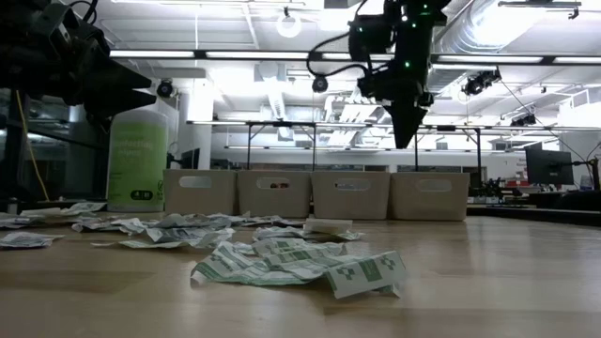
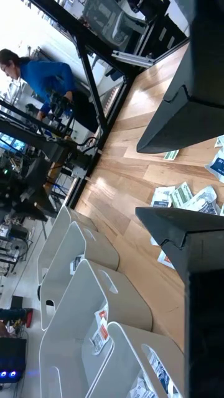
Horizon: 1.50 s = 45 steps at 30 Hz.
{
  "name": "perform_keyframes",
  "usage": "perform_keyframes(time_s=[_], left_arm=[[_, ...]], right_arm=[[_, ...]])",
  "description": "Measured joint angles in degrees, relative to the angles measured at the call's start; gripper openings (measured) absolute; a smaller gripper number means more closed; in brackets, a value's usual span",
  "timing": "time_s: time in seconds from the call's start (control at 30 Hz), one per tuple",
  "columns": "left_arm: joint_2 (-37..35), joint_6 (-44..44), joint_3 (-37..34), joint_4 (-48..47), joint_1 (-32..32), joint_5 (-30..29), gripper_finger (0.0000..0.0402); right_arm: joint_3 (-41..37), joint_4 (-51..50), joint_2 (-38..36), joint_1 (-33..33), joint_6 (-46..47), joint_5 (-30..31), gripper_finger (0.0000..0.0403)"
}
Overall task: Pick & Place First Aid Supplies
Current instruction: Put the bandage into the right gray bin
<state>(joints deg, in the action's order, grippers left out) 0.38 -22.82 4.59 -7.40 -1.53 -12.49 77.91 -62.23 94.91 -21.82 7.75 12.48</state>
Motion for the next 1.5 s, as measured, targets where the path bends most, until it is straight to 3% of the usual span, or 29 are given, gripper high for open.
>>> perform_keyframes(time_s=[0.27,0.73,1.13,1.33,1.5], left_arm=[[0.0,0.0,0.0,0.0,0.0,0.0,0.015],[0.0,0.0,0.0,0.0,0.0,0.0,0.015],[0.0,0.0,0.0,0.0,0.0,0.0,0.015],[0.0,0.0,0.0,0.0,0.0,0.0,0.015],[0.0,0.0,0.0,0.0,0.0,0.0,0.015]], right_arm=[[0.0,5.9,0.0,8.9,4.7,-1.0,0.0138],[0.0,21.7,0.5,25.4,6.8,4.8,0.0138],[0.0,26.9,9.1,35.6,5.6,6.9,0.0138],[0.0,26.9,12.2,41.1,5.5,17.7,0.0138],[0.0,29.2,16.0,45.3,4.8,19.8,0.0138]])
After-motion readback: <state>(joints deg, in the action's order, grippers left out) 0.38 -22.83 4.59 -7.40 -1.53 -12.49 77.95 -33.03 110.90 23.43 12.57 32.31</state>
